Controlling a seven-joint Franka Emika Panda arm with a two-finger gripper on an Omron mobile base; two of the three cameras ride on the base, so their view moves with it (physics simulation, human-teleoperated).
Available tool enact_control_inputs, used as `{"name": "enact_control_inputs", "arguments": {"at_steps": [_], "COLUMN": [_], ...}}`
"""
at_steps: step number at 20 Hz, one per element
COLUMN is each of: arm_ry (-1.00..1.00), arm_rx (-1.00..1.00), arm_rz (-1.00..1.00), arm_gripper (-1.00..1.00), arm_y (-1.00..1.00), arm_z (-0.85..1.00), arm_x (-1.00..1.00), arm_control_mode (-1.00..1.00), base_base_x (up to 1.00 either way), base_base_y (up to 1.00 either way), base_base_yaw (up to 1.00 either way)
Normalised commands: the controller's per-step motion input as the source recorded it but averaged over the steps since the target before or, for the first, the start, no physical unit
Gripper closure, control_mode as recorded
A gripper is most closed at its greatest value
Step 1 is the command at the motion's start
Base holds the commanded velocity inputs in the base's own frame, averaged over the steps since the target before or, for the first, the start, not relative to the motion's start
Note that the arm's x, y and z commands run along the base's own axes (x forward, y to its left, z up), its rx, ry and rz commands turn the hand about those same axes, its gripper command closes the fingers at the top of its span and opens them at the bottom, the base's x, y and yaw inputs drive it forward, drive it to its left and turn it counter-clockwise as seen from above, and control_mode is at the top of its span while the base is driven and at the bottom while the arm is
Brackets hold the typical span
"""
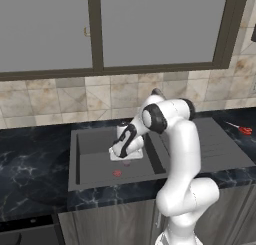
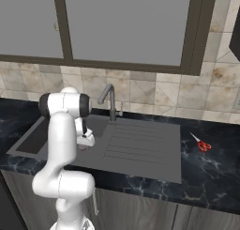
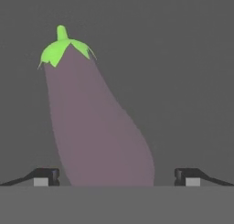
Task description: Turn on the sink faucet. Then move the eggplant from the counter to the sink. Turn off the sink. Move the vegetable from the sink to the pot next to the stove. Finally move the pot to the front right burner.
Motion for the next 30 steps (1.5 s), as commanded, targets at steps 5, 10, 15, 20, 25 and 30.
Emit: {"name": "enact_control_inputs", "arguments": {"at_steps": [5, 10, 15, 20, 25, 30], "arm_ry": [0.0, 0.01, -0.08, -0.15, -0.11, -0.07], "arm_rx": [-0.01, 0.0, 0.0, 0.0, 0.0, 0.01], "arm_rz": [-0.07, -0.02, 0.0, 0.0, 0.0, 0.0], "arm_gripper": [1.0, 1.0, 1.0, 1.0, 1.0, 1.0], "arm_y": [0.04, 0.0, 0.0, 0.0, 0.0, -0.05], "arm_z": [-0.28, -0.13, 0.22, 0.73, 0.74, 0.92], "arm_x": [0.01, -0.02, -0.31, -0.58, -0.68, -0.57], "arm_control_mode": [-1.0, -1.0, -1.0, -1.0, -1.0, -1.0], "base_base_x": [0.0, 0.0, 0.0, 0.0, 0.0, 0.0], "base_base_y": [0.0, 0.0, 0.0, 0.0, 0.0, 0.0], "base_base_yaw": [0.0, 0.0, 0.0, 0.0, 0.0, 0.0]}}
